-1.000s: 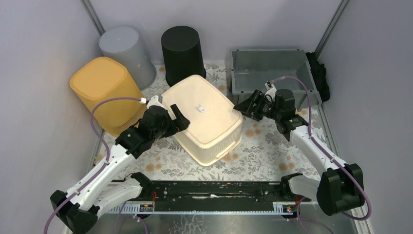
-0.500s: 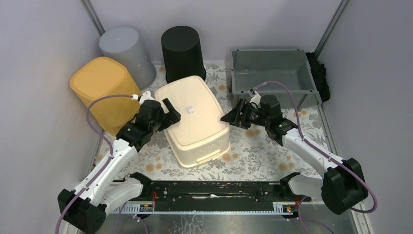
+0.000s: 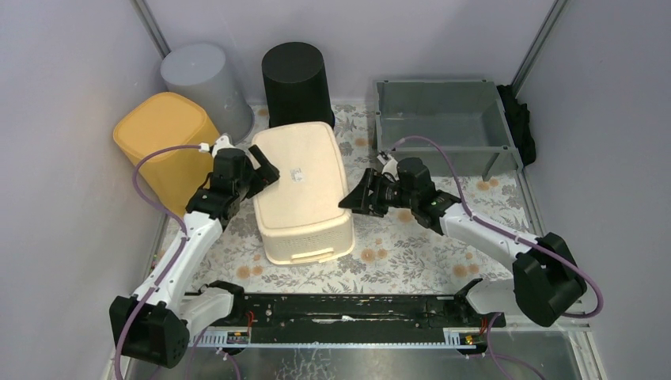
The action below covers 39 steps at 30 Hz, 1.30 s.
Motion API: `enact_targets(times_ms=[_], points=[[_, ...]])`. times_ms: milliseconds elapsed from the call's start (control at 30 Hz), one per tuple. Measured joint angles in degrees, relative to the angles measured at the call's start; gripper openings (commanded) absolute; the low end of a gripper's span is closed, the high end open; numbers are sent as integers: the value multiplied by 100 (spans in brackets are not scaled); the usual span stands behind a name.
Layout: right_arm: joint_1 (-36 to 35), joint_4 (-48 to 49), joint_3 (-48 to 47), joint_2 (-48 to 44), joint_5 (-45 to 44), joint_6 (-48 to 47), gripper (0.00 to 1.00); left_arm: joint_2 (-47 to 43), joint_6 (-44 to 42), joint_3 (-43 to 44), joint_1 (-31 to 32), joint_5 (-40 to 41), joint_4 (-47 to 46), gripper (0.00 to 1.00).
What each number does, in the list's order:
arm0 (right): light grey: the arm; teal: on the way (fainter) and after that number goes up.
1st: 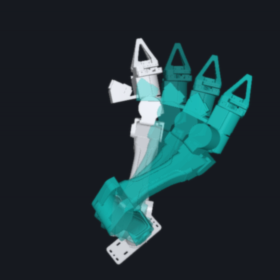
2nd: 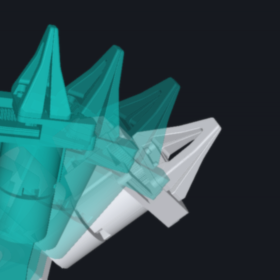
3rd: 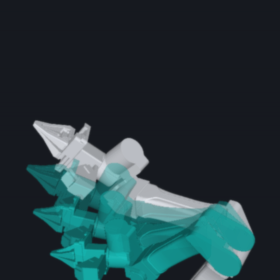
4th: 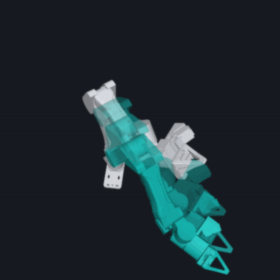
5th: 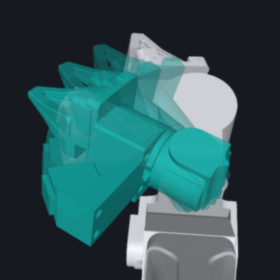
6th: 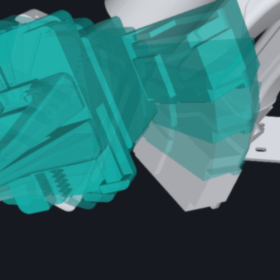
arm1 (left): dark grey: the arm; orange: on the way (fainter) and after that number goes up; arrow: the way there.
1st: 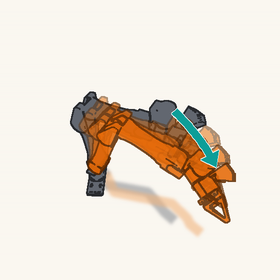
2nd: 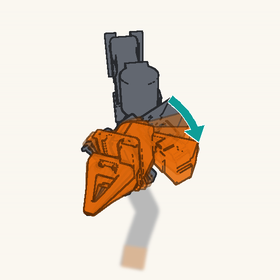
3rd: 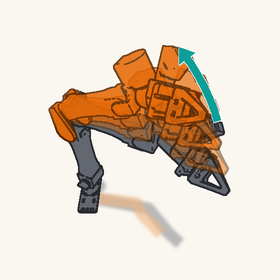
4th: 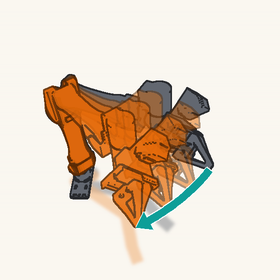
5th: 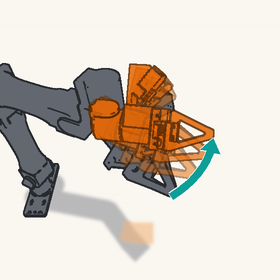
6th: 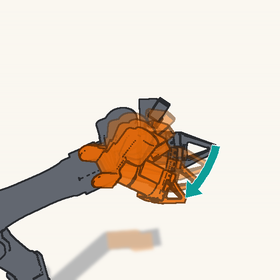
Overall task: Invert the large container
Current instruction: Move the container to the center of the board.
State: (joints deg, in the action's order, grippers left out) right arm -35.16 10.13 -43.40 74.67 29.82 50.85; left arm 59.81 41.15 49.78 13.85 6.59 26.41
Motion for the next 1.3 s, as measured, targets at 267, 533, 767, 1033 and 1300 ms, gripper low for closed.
enact_targets(times_ms=[267,533,767,1033,1300], points=[[-317,11,-511,608,22,74,68,61,-186,33,-431,-9,-111,100],[-529,214,-896,1134,35,205,68,-452,-474,275,-452,442,614,100],[-575,269,-1403,1687,129,258,68,-1054,-470,581,-420,267,868,100],[-584,-87,-2135,2251,269,201,69,-975,-474,581,-420,146,1099,100],[-581,-326,-2522,2540,413,155,70,-870,-487,581,-417,120,1097,100]])
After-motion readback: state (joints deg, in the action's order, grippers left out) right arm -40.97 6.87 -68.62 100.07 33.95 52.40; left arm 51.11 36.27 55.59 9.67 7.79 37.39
